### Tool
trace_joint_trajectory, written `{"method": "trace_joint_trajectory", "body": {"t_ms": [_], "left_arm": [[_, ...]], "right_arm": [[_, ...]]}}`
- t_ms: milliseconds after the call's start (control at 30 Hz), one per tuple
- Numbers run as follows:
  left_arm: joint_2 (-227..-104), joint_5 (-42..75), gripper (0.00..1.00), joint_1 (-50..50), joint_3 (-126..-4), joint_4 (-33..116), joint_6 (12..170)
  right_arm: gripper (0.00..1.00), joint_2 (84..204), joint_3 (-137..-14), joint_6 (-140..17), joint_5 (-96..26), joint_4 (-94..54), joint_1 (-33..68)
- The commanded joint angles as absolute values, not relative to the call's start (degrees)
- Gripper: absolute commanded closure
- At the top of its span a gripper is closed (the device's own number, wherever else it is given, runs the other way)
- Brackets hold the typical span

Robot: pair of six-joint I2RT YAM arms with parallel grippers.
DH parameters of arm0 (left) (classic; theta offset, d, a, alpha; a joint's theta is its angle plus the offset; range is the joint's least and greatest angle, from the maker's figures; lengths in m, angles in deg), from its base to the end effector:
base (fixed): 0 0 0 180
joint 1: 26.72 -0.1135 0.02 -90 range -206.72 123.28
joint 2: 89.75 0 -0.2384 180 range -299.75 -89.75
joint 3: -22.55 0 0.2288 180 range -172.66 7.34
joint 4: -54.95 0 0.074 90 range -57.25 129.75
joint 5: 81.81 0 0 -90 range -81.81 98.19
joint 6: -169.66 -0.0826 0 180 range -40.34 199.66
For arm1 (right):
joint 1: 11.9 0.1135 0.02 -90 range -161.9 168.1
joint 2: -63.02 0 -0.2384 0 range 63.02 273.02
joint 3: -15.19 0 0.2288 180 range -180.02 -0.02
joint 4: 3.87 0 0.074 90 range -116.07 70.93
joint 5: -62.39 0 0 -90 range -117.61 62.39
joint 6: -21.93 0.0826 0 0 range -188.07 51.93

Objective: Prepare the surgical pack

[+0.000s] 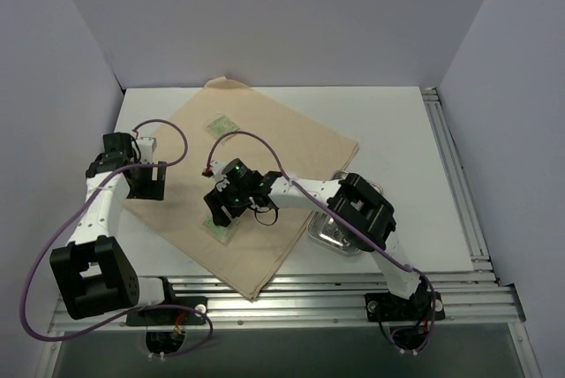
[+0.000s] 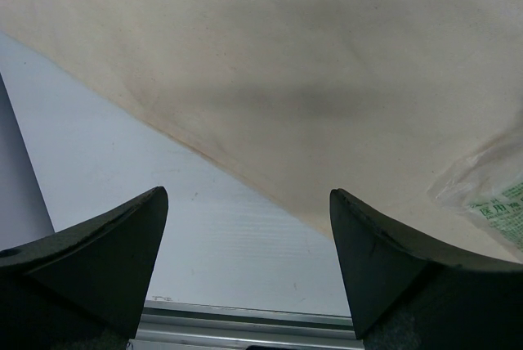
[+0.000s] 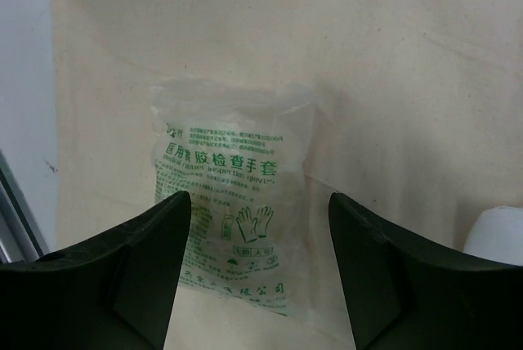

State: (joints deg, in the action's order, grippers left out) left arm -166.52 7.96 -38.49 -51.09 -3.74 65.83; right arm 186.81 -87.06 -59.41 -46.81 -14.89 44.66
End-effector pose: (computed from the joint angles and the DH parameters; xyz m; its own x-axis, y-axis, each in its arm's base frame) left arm 0.2622 0.0550 0.1950 -0.8871 0.0593 -0.4577 0.0064 0.9932 0.1163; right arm 0.2493 0.4268 0.1458 -0.4348 -0.4004 -0.8066 -0.8854 0.3534 0.3019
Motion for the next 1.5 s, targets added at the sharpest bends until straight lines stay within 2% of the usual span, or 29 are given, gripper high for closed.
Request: {"method": "trace_joint_trajectory", "body": {"t_ms": [0, 133, 333, 367, 533, 733, 900, 1067, 1167, 1467], "left_arm": [[-167.18, 6.96, 0.10, -38.41, -53.65, -3.67, 66.48], [-167.18, 6.78, 0.10, -38.41, -53.65, -3.58, 66.47], [-166.74, 6.43, 0.10, -38.41, -53.48, -3.58, 66.21], [-166.74, 6.52, 0.10, -38.41, -53.56, -3.58, 66.21], [-165.95, 6.78, 0.10, -38.41, -53.92, -4.02, 66.21], [-165.51, 7.48, 0.10, -38.41, -53.92, -4.29, 66.21], [-165.16, 8.18, 0.10, -38.41, -53.65, -3.85, 66.30], [-164.81, 8.19, 0.10, -38.41, -53.21, -3.59, 66.30], [-164.81, 8.19, 0.10, -38.32, -52.95, -3.41, 66.21], [-164.63, 8.19, 0.10, -38.32, -53.04, -3.41, 66.21]], "right_arm": [[0.37, 187.73, -89.05, -59.99, -51.51, -12.40, 44.18], [0.47, 188.00, -87.21, -58.14, -53.53, -9.85, 43.83], [0.87, 183.88, -85.28, -55.16, -53.71, -7.04, 43.56], [0.99, 183.26, -85.01, -54.46, -53.80, -6.60, 43.48], [1.00, 177.73, -81.85, -46.83, -51.71, -3.26, 41.19], [1.00, 158.59, -62.09, -34.07, -42.40, 7.38, 33.83], [1.00, 139.01, -48.21, -27.65, -29.38, 0.90, 26.00], [1.00, 125.71, -38.35, -23.86, -26.55, -9.56, 11.52], [1.00, 123.32, -34.74, -24.04, -26.99, -12.04, 7.10], [1.00, 123.75, -28.42, -18.69, -25.42, -9.59, 5.33]]}}
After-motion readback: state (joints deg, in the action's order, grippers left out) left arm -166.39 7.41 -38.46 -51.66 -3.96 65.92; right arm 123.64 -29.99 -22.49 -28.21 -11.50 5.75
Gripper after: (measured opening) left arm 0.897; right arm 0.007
